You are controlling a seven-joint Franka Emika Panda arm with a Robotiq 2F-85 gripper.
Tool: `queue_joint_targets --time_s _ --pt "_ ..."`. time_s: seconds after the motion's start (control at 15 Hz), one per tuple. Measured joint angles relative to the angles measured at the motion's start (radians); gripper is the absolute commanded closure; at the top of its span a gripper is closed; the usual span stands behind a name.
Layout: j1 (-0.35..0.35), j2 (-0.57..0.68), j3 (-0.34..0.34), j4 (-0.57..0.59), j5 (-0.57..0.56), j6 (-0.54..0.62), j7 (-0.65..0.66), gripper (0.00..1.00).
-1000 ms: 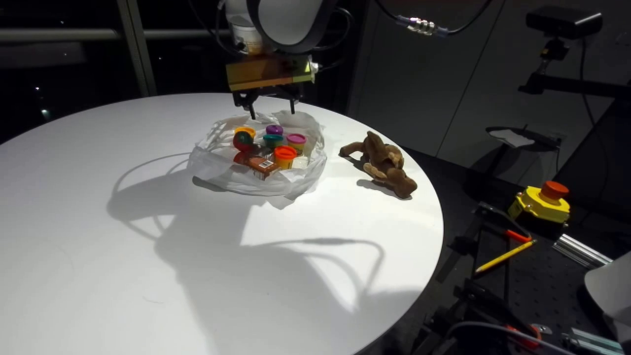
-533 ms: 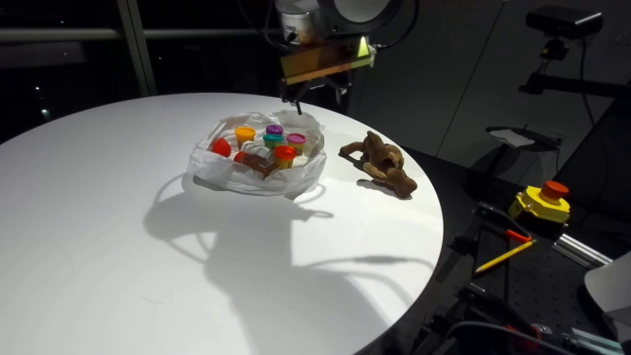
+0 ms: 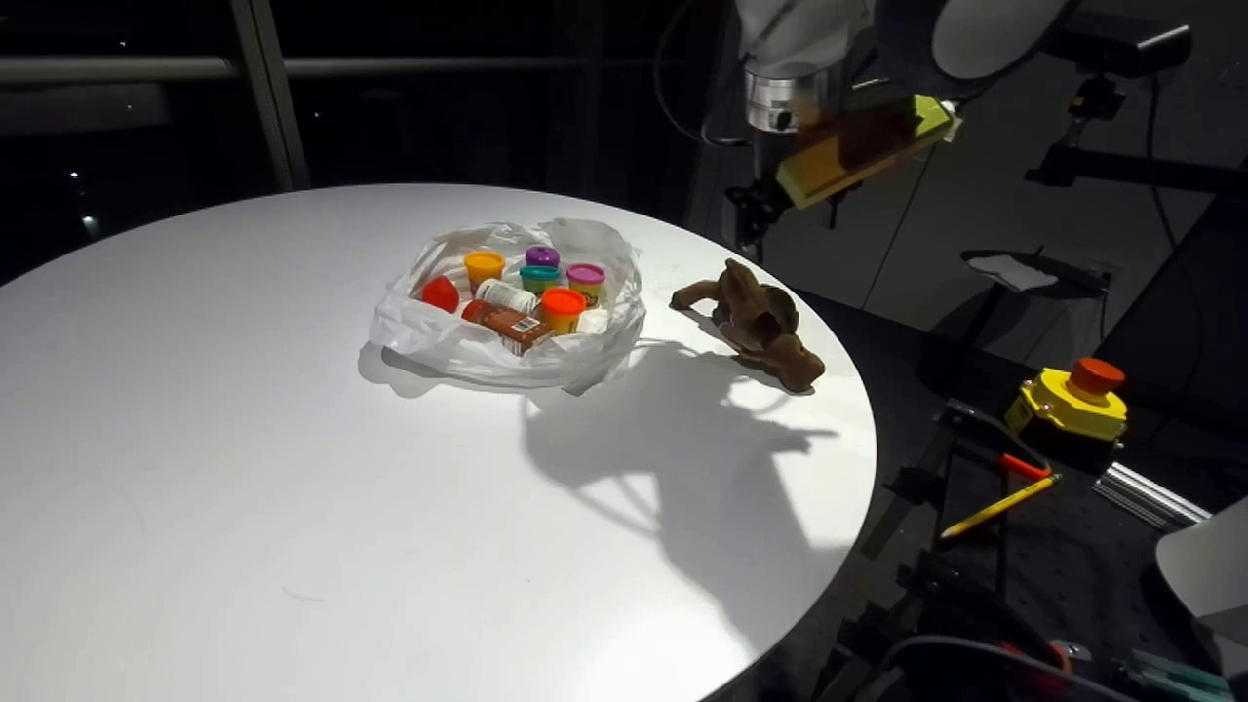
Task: Put the things on the table in the plastic bag
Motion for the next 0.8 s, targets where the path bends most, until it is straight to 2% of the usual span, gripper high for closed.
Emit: queue_joint_targets --time_s 0.2,0.4,0.8 --pt "-0.083 -0.013 0.000 -0.071 -0.098 0.064 -0.027 0.00" --pt "-0.141 0.014 0.000 -0.092 -0.157 0.192 -0.047 0.00" --pt "-0.190 0.087 0.000 -0.090 -0.152 0.448 -0.055 0.00"
